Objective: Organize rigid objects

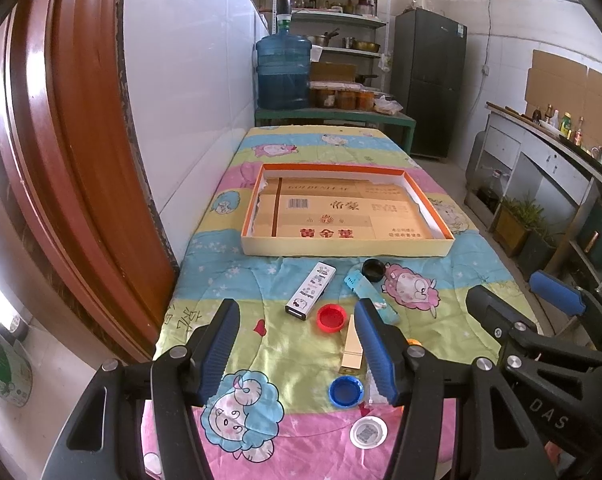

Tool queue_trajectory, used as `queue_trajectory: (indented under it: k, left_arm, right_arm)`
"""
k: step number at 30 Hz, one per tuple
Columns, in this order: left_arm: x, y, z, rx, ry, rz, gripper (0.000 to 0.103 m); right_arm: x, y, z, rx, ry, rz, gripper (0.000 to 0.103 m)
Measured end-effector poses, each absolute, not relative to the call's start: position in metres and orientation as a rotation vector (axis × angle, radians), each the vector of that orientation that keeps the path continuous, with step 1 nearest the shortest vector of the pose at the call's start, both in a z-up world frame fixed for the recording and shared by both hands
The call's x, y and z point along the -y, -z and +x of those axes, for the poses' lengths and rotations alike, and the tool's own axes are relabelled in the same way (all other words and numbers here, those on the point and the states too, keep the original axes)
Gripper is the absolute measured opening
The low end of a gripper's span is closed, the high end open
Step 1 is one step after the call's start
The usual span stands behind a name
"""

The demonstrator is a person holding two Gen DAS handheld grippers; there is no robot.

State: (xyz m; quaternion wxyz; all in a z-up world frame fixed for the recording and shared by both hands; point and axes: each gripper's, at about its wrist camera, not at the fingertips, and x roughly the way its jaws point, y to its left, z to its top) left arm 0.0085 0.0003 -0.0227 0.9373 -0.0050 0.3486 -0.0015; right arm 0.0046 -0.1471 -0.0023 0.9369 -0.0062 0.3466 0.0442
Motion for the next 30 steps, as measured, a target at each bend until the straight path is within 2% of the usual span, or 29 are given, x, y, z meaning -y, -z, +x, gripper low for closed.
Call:
queue_trajectory:
  k: [30]
  left_arm:
    - [-0.003,0.0266,0.0128,-0.726,0.005,-0.017,0.06]
  right_arm:
    - [0.1417,0.0072,0.0054,-0.711,-0.105,-0.031,0.081]
